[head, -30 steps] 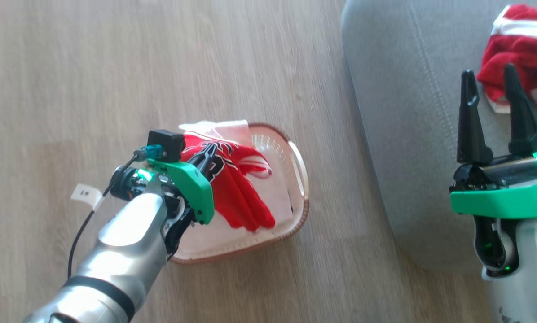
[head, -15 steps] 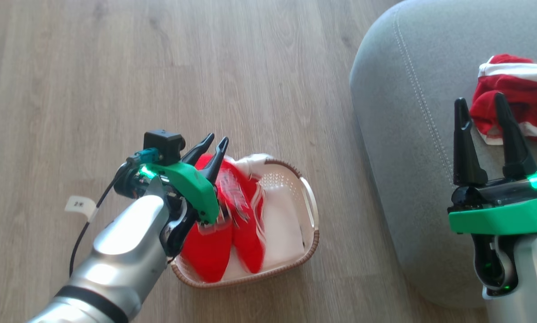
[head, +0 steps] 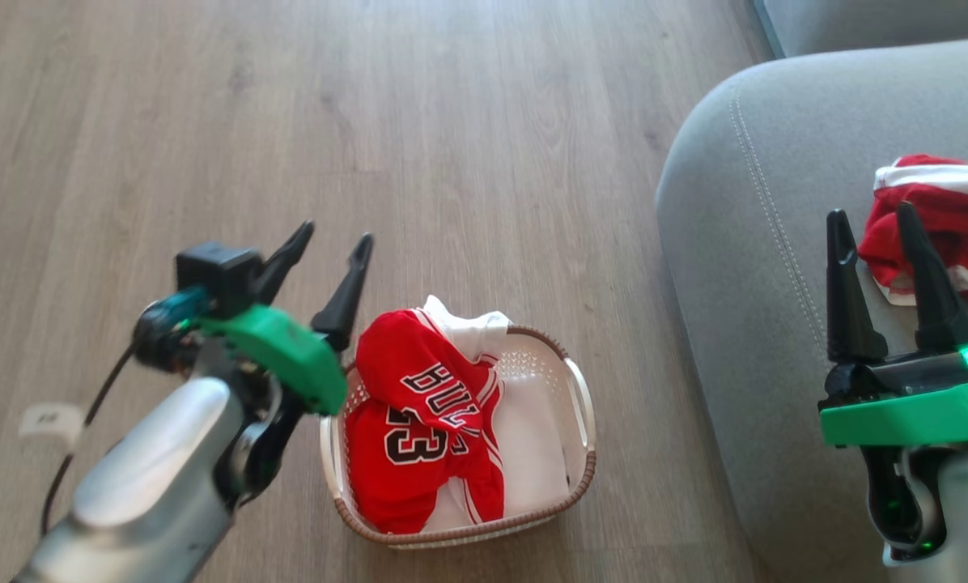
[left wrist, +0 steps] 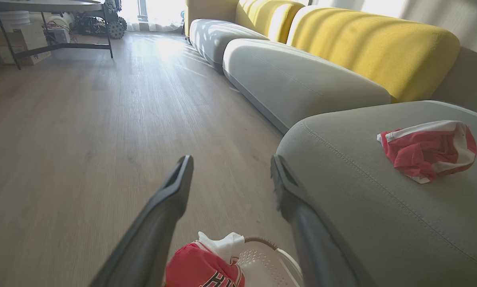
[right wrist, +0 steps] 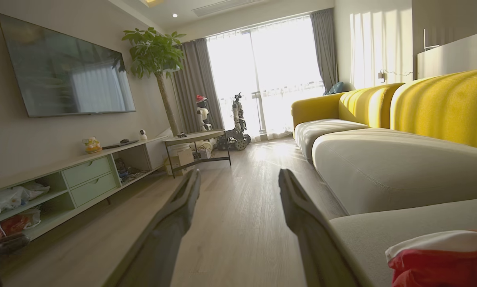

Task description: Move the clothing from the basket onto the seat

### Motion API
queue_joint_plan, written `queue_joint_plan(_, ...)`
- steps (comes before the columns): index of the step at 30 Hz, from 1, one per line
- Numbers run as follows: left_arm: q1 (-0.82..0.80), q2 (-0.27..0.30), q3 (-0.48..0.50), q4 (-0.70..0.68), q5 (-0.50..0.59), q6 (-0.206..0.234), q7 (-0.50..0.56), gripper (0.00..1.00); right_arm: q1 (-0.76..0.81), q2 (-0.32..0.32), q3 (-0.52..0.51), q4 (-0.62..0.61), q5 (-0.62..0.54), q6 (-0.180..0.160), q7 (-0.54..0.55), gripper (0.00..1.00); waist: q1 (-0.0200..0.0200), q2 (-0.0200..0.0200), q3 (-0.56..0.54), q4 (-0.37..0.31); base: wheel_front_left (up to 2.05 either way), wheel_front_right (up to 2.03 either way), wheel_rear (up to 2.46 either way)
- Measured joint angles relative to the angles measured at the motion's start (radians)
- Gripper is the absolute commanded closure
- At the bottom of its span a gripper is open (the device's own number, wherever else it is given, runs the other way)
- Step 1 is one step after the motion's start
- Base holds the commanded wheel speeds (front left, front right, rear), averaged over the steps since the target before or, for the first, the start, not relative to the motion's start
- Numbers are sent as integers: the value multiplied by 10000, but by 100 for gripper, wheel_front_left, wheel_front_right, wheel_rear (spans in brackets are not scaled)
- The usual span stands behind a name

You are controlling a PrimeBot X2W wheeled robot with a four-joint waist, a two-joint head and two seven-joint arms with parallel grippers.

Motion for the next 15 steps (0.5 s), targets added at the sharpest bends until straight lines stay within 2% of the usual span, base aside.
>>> queue_joint_plan(7, 1384, 1120, 688, -1988, -280, 1118, -23, 0, 429, -69, -104, -140, 2, 0, 176, 0, 0, 0, -216, 267, 0, 0, 0)
queue_joint_plan(15, 3143, 1735, 1553, -3348, -608, 2086, -667, 0, 794, -65, -127, -159, 100, 0, 178, 0, 0, 0, -368, 398, 0, 0, 0)
